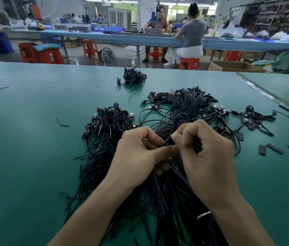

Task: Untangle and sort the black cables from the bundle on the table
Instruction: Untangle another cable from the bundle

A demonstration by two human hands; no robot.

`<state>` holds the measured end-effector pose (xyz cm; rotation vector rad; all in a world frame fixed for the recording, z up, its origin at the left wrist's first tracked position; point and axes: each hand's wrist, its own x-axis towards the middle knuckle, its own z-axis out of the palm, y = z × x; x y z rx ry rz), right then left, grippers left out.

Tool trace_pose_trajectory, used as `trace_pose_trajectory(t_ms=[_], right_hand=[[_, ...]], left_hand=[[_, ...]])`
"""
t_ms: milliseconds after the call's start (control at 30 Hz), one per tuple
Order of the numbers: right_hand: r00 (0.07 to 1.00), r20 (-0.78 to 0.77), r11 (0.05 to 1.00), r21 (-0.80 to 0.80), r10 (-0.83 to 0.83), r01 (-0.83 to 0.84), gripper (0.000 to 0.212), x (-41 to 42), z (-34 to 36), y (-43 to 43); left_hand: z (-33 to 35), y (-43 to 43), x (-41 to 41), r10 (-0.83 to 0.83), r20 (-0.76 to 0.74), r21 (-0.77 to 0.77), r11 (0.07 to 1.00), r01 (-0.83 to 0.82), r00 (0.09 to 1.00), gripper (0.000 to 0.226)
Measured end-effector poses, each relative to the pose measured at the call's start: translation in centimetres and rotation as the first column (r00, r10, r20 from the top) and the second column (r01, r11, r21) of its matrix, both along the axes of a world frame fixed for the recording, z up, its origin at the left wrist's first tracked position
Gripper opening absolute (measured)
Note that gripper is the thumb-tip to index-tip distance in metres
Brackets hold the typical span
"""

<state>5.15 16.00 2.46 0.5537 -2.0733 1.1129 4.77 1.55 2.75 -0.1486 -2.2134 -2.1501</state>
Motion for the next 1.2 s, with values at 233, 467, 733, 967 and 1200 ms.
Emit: trace_pose_trajectory(t_ms=[233, 467, 733, 967, 1200], right_hand=[[0.999, -0.044, 0.976, -0.214, 0.032, -0.041, 0.037, 0.0, 0.4, 0.1], [0.980, 0.060, 0.953, -0.252, 0.189, -0.168, 0.039, 0.2, -0.5, -0.9], [0.933, 0.270, 0.928, -0.347, 0.239, -0.137, 0.028, 0.2, -0.6, -1.5], [0.914, 0.361, 0.900, -0.435, 0.184, -0.009, 0.043, -0.4, -1.0, -0.8], [0.970, 0.241, 0.950, -0.294, -0.032, 0.104, 0.044, -0.3, -0.6, 0.0]], left_hand=[[0.4, 0.0, -0.4, -0.114, 0.086, 0.326, 0.942, 0.080, 0.990, 0.015], [0.9, 0.3, -0.6, -0.128, 0.129, 0.467, 0.882, 0.054, 0.983, 0.026], [1.2, -1.1, -0.5, -0.151, -0.100, 0.418, 0.891, 0.180, 0.983, 0.034], [0.3, 0.6, -0.1, -0.055, -0.342, 0.173, 0.978, 0.120, 0.938, 0.016], [-0.7, 0.2, -0.5, 0.023, -0.364, -0.031, 0.999, -0.036, 0.931, 0.033]])
